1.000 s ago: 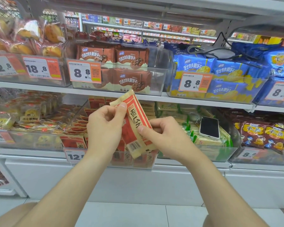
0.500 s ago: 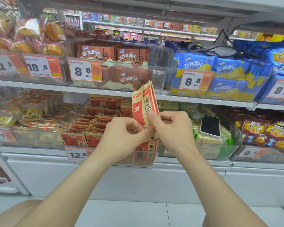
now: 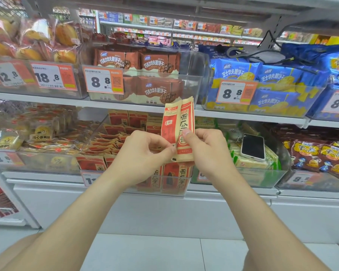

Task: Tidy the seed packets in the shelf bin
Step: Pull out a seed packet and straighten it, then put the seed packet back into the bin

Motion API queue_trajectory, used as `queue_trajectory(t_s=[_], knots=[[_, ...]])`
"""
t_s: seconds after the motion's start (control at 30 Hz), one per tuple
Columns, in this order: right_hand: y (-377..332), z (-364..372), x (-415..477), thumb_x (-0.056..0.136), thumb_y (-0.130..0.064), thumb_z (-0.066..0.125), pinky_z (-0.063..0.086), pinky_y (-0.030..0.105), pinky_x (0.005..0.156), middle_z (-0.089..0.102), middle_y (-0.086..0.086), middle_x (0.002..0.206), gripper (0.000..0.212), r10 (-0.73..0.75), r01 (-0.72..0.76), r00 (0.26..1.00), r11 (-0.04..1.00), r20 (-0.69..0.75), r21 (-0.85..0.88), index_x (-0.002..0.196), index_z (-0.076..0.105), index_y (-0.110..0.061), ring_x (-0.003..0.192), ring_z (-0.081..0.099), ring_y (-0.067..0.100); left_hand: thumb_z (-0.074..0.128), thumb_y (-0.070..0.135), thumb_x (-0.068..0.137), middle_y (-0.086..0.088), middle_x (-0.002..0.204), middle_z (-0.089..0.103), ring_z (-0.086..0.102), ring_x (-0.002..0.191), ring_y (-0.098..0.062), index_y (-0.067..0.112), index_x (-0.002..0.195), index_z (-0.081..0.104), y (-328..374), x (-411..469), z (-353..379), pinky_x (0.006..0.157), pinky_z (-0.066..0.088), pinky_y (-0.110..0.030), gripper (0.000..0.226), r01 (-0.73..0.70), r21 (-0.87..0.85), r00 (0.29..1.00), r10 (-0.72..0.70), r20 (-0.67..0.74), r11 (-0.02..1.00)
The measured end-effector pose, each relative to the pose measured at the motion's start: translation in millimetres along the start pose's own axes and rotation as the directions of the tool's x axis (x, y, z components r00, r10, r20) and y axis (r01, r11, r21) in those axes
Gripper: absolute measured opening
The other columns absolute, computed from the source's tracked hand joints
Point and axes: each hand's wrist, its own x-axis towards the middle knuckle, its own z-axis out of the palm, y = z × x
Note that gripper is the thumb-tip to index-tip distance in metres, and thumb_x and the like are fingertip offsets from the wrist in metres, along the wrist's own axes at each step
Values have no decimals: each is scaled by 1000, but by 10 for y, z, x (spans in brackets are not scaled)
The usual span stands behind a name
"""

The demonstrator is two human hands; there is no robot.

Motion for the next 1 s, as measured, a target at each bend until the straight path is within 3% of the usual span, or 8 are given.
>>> queue_trajectory(t_s=[0.1,0.2,0.3,0.4,0.53,0.73,0.87,1.0], knots=[[-36,2,-10,111,-28,58,67,44,62,81,12,82,30,115,-121,991,987,60,106,107,77,-6,69,79,33,78,27,99,19,88,81,77,89,-2,28,91,85,0,-11,-14,84,64,-29,11,-12,5,1000,12,-8,1000],[-63,-26,-28,115,-29,49,64,33,58,82,13,87,32,143,-173,974,971,177,164,115,74,-9,75,80,32,79,28,98,15,97,82,79,90,-8,28,95,82,-42,10,-15,88,66,-40,4,14,-47,999,-16,-38,999],[-89,-78,-17,115,-22,43,66,37,72,81,18,97,33,113,-196,939,952,324,234,118,73,-9,88,81,36,78,28,99,7,104,83,81,92,-17,29,107,71,-40,17,-25,87,67,-50,10,73,-195,995,-84,-49,978],[-74,-112,-21,115,-19,47,66,44,86,82,15,105,29,56,-153,916,965,398,215,129,71,-11,95,81,33,79,39,96,8,107,82,80,97,-14,32,113,71,-22,4,-44,90,66,-48,20,73,-245,995,-88,-54,967],[-37,-106,-54,111,-18,56,67,43,88,82,8,108,28,-7,-61,908,987,418,149,137,68,-18,96,81,28,81,62,86,15,113,79,74,110,-10,33,101,69,-58,-17,-29,94,64,-50,35,84,-179,991,-102,-92,980],[-22,-120,-60,108,-13,61,68,38,81,83,7,106,31,-39,-43,918,979,394,197,138,67,-17,95,82,28,90,67,73,14,112,79,75,108,-15,32,95,67,-67,-25,-86,91,65,-50,48,78,-166,993,-92,-77,983],[-8,-122,-54,108,-7,59,67,32,70,83,11,99,26,-58,-7,928,985,368,173,130,71,-15,86,82,29,82,47,90,1,101,83,80,98,-22,16,110,67,-23,-21,-105,93,65,-51,39,127,-215,992,-123,30,968],[3,-138,-48,108,-6,59,67,33,71,83,10,96,25,-71,21,937,989,343,147,124,73,-19,84,82,29,73,37,99,-3,98,84,81,98,-24,11,114,67,16,-27,-103,91,67,-42,31,167,-275,985,-148,87,947]])
